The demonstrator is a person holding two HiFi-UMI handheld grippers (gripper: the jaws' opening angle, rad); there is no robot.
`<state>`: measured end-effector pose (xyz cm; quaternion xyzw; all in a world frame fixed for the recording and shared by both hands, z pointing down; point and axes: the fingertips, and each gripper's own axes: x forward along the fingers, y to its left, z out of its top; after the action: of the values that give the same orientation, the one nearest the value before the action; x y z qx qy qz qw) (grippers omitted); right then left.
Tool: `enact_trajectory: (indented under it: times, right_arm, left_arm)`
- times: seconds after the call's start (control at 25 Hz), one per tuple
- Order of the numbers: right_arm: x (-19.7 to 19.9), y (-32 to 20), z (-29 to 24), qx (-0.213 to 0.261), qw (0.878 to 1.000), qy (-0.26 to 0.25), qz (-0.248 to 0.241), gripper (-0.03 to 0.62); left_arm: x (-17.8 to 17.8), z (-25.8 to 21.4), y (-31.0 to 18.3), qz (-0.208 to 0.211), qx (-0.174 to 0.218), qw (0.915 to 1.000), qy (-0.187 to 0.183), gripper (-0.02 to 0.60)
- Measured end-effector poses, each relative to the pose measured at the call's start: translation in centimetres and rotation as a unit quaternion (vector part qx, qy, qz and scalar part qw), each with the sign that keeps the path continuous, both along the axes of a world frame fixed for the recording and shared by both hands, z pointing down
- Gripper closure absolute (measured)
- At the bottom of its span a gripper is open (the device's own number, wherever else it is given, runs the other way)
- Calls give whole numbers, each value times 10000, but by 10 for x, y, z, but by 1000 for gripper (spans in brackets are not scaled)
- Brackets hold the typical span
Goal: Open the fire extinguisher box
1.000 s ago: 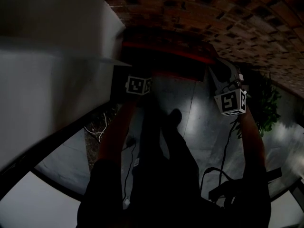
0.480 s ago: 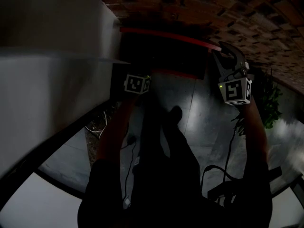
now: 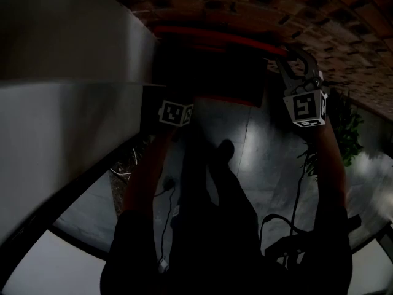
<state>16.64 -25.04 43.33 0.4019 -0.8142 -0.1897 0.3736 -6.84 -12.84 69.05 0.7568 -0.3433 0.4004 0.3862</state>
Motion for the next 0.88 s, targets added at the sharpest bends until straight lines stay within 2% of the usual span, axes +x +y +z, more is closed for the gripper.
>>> enact_trajectory:
  times: [0.2, 0.44, 0.6, 0.88]
  right_arm:
    - [5, -17, -1, -45, 9999, 16, 102, 474]
    - [12, -26, -6, 338, 9986, -54, 391, 459]
    - [32, -29, -12, 507, 9961, -25, 726, 394]
    - [32, -19, -17, 516, 9964, -72, 674, 405]
  left_arm:
    - [4, -1, 0, 49, 12, 9999, 120, 581]
    - [3, 0, -1, 134, 53, 9998, 134, 581]
    - [3, 0, 0, 161, 56, 9997, 190, 581]
    - [3, 0, -1, 122, 57, 9997, 223, 581]
